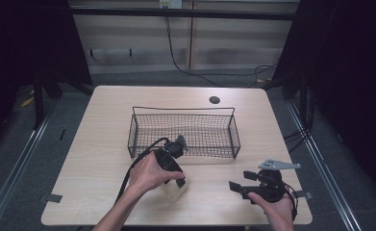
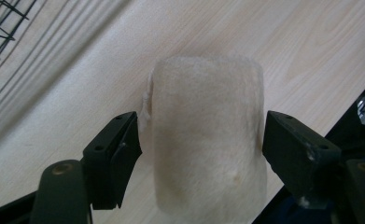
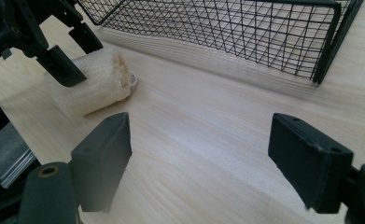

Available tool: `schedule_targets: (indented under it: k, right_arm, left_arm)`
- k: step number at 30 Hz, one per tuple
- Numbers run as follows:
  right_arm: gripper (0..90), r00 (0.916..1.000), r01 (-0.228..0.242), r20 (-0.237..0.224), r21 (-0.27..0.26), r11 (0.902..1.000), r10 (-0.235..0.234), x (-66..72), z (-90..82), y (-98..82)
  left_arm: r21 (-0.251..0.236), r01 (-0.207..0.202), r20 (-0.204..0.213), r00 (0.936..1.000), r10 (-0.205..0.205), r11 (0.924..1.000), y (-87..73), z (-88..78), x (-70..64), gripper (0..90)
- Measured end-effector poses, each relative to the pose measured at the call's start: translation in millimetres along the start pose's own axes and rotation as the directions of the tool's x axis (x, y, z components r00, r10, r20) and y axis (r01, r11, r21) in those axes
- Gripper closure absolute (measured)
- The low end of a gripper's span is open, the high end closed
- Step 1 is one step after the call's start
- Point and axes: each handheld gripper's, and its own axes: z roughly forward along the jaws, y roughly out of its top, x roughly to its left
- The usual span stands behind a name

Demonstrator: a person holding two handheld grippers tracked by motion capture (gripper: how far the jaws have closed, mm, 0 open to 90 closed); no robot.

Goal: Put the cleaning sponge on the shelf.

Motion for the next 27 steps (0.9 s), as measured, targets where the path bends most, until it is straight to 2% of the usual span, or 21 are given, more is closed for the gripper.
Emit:
schedule_targets:
  k: [5,9,15,27]
  right_arm:
    - [21.5,1.0,0.001,-0.002,0.0,1.0,-0.001,0.1,0.2,0.0]
    - [21.5,1.0,0.004,-0.004,0.001,1.0,-0.004,-0.2,0.6,0.2]
    - [21.5,1.0,0.0,-0.002,0.002,1.0,0.0,0.3,0.0,-0.1]
    - [21.7,1.0,0.006,-0.002,0.001,1.0,-0.006,-0.1,0.7,0.0]
  left_arm:
    - [0.018,0.006,-0.006,1.0,-0.006,0.9998,2.1,6.1,-2.3,29.8]
    - [0.048,-0.015,-0.036,0.9992,0.017,0.9987,5.4,7.8,-7.3,29.5]
    - [0.079,-0.02,-0.039,0.999,0.023,0.9966,8.7,13.4,-9.6,28.9]
    - [0.128,-0.03,-0.097,0.9943,0.043,0.9913,10.7,11.5,-14.3,29.9]
